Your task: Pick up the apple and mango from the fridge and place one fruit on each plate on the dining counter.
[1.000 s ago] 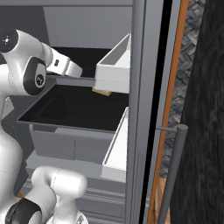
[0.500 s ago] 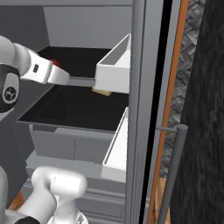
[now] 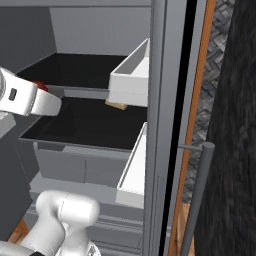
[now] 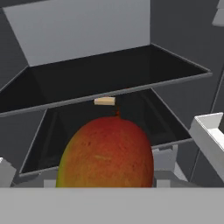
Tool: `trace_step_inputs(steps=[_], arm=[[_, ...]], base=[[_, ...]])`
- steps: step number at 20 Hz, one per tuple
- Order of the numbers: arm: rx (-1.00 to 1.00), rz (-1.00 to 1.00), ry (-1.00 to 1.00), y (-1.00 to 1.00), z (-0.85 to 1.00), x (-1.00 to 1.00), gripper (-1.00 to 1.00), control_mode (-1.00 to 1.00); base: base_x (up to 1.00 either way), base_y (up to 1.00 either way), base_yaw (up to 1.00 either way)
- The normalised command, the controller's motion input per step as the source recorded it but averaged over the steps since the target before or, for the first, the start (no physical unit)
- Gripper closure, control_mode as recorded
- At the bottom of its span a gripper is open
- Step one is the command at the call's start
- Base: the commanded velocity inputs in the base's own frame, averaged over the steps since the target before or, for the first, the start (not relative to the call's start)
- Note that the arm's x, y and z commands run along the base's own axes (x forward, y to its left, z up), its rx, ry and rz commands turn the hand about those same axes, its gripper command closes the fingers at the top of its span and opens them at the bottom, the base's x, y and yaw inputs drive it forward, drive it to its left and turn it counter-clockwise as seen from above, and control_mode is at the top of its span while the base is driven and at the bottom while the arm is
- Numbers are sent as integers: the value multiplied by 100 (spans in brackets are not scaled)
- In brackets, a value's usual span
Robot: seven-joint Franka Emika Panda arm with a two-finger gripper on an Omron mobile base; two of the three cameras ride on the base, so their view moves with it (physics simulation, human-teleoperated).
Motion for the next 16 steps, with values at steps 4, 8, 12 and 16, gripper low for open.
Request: trace_step_inputs(steps=[4, 8, 12, 16], arm=[[0, 9, 1, 0, 0, -64, 100, -100], [-2, 5, 2, 0, -8, -48, 100, -100], [0, 0, 0, -1, -16, -38, 100, -100], [0, 0, 0, -1, -21, -64, 100, -100]], base=[[0, 0, 0], [0, 0, 0], [0, 0, 0], [0, 0, 0]])
